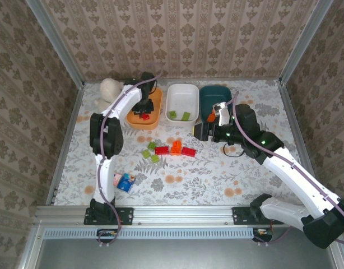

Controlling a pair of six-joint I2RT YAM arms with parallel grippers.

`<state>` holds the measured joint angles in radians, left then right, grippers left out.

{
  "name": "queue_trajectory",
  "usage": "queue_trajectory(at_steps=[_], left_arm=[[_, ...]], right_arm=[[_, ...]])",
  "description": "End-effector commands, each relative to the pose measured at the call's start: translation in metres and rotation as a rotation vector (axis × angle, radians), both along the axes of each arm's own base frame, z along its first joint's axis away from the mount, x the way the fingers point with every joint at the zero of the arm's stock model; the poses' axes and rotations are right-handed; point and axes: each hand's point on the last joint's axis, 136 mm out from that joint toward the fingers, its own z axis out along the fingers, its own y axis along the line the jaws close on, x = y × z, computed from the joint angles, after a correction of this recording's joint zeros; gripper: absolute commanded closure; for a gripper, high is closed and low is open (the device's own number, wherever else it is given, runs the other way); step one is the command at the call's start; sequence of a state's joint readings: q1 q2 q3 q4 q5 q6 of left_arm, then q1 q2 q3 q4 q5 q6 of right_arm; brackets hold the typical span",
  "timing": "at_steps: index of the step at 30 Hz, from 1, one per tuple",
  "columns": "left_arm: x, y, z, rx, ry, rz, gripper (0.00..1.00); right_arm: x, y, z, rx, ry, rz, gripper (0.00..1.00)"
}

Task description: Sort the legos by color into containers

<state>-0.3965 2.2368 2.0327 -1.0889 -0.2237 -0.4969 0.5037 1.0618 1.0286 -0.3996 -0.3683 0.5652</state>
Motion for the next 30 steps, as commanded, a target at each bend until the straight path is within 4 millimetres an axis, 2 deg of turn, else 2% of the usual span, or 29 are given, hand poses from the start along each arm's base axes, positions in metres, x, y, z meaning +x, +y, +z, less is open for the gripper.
queue_trajectory(at_steps=[1,13,18,21,24,28,30], left_arm=[[-0.003,0.016,-0.004,0.065,0.041,-0.022,0.80],[-0.006,0.028,-0.027,0.084,0.089,-0.003,0.79],[-0.006,0.025,-0.033,0.065,0.101,-0.009,0.70],[-0.007,0.024,-0.032,0.056,0.107,-0.007,0.60],[-0.006,0.022,-0.024,0.043,0.094,-0.002,0.53],[-0.005,0.022,-0.004,0.023,0.054,0.004,0.48],[-0.005,0.021,0.010,0.011,0.032,0.007,0.47]], right_arm=[[0.006,0.000,0.011,0.019,-0.018,-0.022,0.22],[0.010,0.005,-0.003,0.005,0.030,-0.009,0.22],[0.013,0.010,-0.011,-0.004,0.056,0.006,0.21],[0.012,0.019,-0.025,-0.055,0.092,0.060,0.22],[0.003,0.033,-0.045,-0.161,0.115,0.142,0.22],[-0.012,0.059,-0.076,-0.282,0.163,0.254,0.23],[-0.020,0.078,-0.098,-0.331,0.198,0.310,0.24]])
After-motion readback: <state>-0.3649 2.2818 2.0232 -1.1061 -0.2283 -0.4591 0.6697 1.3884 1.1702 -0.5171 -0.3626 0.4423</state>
